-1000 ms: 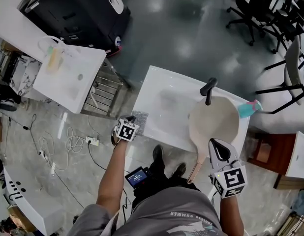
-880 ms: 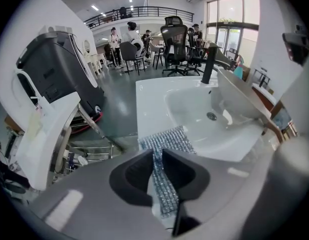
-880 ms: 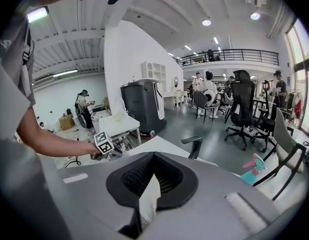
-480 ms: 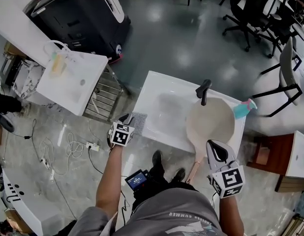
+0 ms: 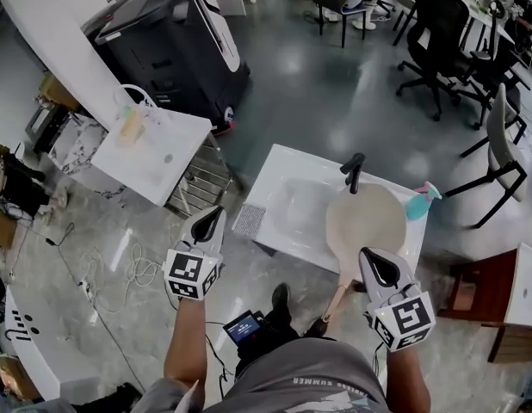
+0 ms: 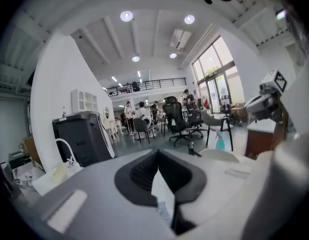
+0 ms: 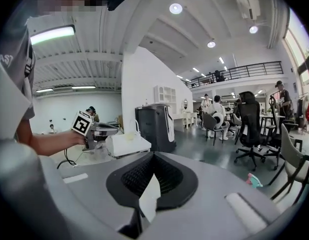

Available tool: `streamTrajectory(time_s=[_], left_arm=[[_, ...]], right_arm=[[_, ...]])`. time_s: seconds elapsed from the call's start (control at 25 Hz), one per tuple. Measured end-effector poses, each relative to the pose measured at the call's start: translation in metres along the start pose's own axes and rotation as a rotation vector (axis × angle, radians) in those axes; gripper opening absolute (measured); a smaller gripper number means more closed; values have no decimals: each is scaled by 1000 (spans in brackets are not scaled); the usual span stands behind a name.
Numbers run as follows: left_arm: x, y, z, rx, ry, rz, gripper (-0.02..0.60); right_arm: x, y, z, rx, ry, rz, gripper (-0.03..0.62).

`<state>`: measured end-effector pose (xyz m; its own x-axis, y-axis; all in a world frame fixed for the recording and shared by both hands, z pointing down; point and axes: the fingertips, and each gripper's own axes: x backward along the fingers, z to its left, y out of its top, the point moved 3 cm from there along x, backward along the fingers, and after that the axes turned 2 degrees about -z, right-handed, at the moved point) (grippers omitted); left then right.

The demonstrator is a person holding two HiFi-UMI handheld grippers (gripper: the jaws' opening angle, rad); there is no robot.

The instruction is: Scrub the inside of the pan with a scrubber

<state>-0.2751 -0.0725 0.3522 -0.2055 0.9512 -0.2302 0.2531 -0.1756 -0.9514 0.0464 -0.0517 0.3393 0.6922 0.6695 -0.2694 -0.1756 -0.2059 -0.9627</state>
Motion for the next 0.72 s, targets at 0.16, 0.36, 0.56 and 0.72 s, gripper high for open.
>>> streamTrajectory(time_s=[0.16,0.36,0.56,0.72], left_arm=[[59,49,-27,-22,33,-99,0],[121,87,-56,-62,67,-180,0],[171,108,-62,-113,104,-216,0],[204,108,-64,-100,119,-208,0]], right_arm=[[23,23,16,19,88,-79,2],[41,41,43,26,187,-143,2],[48,64,83,37,286,-183,2],[53,77,112,45,339,-209,2]])
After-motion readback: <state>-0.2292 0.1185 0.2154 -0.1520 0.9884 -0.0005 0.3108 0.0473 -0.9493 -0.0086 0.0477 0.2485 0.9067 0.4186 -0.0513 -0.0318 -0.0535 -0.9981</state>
